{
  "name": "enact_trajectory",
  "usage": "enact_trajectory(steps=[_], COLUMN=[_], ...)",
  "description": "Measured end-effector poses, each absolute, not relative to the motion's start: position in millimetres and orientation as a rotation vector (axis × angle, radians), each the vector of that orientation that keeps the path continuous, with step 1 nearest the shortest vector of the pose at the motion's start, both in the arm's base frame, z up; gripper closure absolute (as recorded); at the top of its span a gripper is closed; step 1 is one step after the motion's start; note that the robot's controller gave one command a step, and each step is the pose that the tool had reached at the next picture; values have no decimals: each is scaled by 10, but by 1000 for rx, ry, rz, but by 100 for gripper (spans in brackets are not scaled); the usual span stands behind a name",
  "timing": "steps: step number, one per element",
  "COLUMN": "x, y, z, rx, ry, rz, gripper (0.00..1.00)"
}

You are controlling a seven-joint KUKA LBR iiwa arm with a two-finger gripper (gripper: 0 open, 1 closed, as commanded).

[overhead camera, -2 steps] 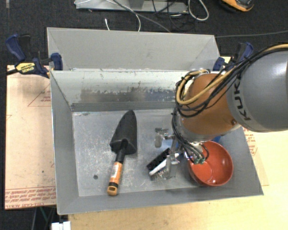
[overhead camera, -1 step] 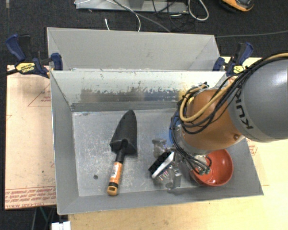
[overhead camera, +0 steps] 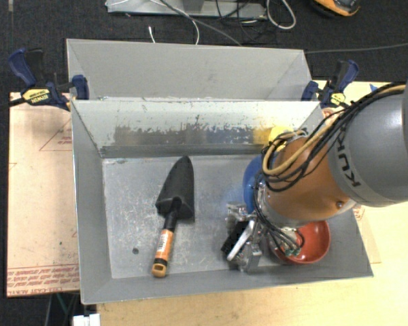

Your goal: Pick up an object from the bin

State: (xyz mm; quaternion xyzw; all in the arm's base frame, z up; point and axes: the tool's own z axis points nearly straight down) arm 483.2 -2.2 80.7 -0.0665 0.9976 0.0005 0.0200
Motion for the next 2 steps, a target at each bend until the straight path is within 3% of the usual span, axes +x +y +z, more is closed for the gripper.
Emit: enact_trajectory(steps=[1,2], x=[4872,5258], y=[-22,40], z=[803,1061], rx=[-231,-593], ry=[3093,3040], rz=[2,-5], gripper=[0,0])
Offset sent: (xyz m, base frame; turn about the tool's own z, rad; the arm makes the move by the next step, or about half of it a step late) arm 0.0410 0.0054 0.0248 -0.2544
